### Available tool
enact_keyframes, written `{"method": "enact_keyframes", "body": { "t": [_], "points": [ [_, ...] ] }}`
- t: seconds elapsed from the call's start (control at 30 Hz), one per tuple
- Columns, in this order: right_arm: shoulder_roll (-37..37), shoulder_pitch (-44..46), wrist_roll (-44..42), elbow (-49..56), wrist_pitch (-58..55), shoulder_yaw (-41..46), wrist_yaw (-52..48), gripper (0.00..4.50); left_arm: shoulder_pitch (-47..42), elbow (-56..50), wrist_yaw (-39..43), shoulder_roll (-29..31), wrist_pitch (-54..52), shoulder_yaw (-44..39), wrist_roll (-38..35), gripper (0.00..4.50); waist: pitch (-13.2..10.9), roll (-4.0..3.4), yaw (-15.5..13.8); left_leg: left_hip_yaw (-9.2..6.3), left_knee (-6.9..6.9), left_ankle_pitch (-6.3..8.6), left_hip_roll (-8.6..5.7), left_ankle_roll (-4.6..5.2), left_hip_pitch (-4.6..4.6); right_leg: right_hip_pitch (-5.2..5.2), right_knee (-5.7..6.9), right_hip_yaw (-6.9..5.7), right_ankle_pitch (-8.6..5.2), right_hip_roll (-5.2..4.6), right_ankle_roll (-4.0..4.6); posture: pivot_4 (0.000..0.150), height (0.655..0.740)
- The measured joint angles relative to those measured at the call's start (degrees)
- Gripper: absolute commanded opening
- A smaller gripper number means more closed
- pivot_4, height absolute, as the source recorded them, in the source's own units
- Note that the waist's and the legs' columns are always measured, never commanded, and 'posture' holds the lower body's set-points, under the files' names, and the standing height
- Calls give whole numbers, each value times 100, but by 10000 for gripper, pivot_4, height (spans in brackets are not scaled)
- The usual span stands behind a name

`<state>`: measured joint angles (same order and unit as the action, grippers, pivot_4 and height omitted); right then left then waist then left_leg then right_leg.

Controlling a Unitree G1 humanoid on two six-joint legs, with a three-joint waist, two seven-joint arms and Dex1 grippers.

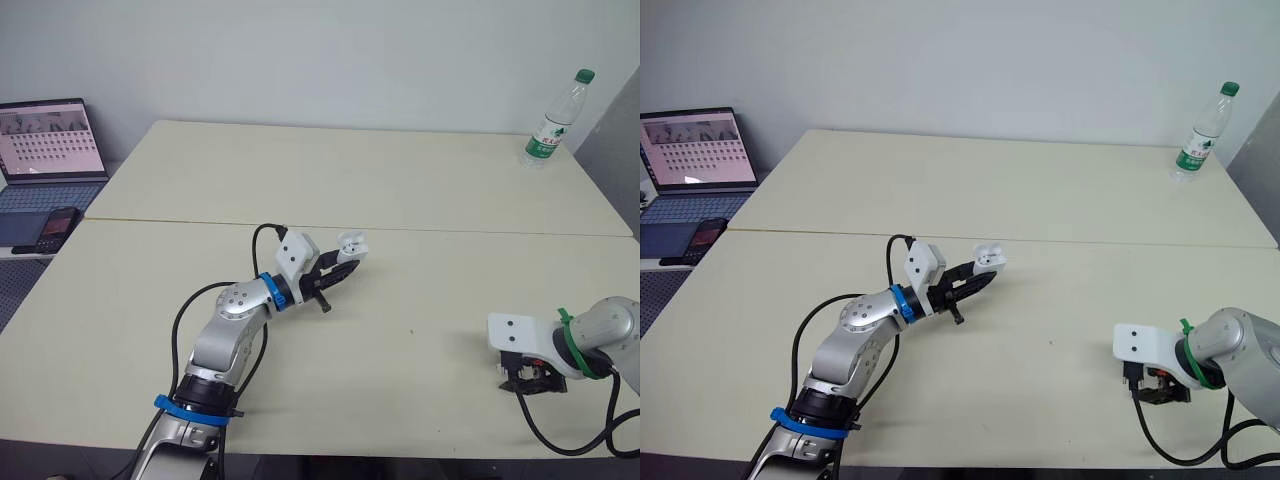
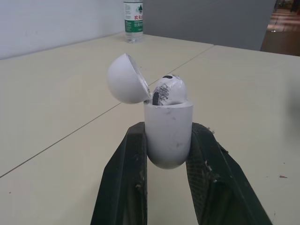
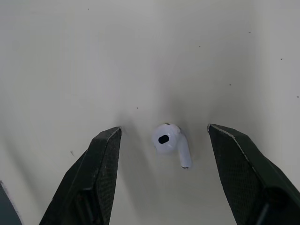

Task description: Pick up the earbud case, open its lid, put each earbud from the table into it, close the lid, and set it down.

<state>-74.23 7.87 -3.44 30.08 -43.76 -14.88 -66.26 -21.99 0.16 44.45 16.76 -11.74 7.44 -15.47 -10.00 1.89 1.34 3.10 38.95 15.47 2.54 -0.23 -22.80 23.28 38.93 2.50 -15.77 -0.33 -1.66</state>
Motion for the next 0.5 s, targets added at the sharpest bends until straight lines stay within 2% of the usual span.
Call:
{"method": "enact_keyframes", "body": {
  "t": [0.07, 0.17, 0.5],
  "points": [
    [0, -1, 20, -56, 85, 0, -9, 24334, 0, 0, -1, 1, 0, 0, 0, 7427, 0, 0, 1, 0, 0, 0, 0, 0, 0, 0, 0, 0, 0, 0, 0, 1500, 7362],
    [0, -1, 68, -122, 167, -2, -17, 14154, 0, 0, -2, 1, 0, 0, 0, 7427, 0, 0, 0, 0, 0, 0, 0, 0, 0, 0, 0, 0, 0, 0, 0, 1500, 7362],
    [3, -2, 212, -135, 211, -4, -56, 14154, 0, -3, -2, 53, -2, -2, 0, 7427, 0, 0, 0, 0, 0, 0, 1, 0, 1, 0, 0, 0, 0, 0, 0, 1500, 7362]
  ]
}}
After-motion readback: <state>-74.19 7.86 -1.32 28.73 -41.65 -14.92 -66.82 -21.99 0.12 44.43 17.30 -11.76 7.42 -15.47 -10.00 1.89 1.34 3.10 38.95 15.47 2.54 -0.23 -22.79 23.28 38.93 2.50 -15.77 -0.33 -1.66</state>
